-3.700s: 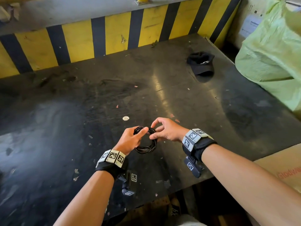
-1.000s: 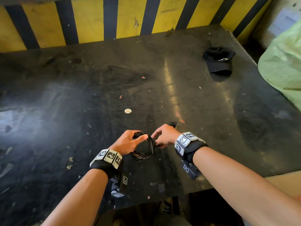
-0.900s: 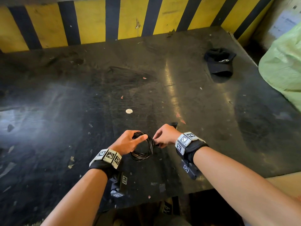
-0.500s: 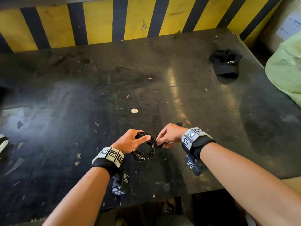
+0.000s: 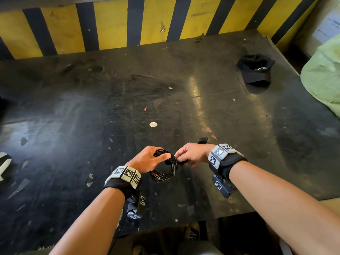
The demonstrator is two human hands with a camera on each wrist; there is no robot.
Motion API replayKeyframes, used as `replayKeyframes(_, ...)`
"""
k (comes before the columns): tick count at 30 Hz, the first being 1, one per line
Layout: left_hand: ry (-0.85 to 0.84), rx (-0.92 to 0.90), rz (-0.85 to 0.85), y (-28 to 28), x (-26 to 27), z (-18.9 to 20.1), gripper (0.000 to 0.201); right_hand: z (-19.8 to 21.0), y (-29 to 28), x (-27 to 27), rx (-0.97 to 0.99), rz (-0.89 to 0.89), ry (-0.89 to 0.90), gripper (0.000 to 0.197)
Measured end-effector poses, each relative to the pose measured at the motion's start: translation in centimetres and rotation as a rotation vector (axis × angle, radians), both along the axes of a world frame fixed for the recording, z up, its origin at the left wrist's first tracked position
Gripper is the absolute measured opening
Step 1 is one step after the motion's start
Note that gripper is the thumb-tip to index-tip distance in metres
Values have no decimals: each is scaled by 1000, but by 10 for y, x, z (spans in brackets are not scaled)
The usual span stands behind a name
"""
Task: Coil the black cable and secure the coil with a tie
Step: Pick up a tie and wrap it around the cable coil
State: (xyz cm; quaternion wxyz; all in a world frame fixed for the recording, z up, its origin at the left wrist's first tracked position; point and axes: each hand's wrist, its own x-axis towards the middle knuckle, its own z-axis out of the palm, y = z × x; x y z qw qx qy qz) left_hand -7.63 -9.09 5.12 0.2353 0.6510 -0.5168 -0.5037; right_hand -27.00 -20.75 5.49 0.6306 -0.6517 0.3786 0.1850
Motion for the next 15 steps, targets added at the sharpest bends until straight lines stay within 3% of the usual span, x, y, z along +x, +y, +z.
replayKeyframes(7,14,-6,-6,2,1,-2,27,-8,8,2,75,-127,-51,32)
replayKeyframes(15,4,-30,-3,3,-1,3,25,-13,16,5,183,-333,-119,22)
